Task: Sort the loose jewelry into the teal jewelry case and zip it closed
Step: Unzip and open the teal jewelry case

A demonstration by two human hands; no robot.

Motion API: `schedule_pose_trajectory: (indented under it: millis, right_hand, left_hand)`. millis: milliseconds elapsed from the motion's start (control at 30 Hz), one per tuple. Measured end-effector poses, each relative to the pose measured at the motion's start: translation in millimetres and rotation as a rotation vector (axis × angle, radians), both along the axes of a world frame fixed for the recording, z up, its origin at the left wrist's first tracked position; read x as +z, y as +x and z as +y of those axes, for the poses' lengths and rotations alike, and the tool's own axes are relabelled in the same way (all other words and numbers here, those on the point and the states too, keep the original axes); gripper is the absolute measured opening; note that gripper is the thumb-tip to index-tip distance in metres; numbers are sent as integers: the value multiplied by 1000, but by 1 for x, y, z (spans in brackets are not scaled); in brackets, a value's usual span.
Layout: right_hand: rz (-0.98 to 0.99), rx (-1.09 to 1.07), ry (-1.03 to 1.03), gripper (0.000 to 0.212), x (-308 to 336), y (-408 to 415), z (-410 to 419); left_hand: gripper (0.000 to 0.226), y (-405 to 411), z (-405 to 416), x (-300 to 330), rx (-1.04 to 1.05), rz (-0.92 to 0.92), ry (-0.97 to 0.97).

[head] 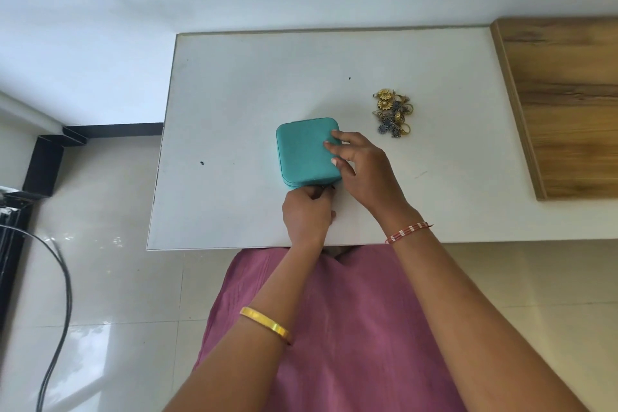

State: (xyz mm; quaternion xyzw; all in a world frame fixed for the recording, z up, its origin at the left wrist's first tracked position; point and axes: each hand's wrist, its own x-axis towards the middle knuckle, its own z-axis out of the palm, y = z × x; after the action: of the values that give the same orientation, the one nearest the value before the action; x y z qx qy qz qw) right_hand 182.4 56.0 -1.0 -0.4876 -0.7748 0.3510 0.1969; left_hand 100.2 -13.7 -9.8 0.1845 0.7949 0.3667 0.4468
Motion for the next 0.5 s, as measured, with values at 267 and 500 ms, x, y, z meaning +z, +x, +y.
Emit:
schedule_pose_trajectory:
  millis: [267, 500]
  right_hand:
    - [-22, 79, -58, 51, -8, 12, -1]
    - [-25, 81, -36, 57, -11, 9, -2]
  left_hand:
    - [10, -54, -21, -3, -143, 185, -1]
    - [11, -87, -16, -9, -239, 503, 50]
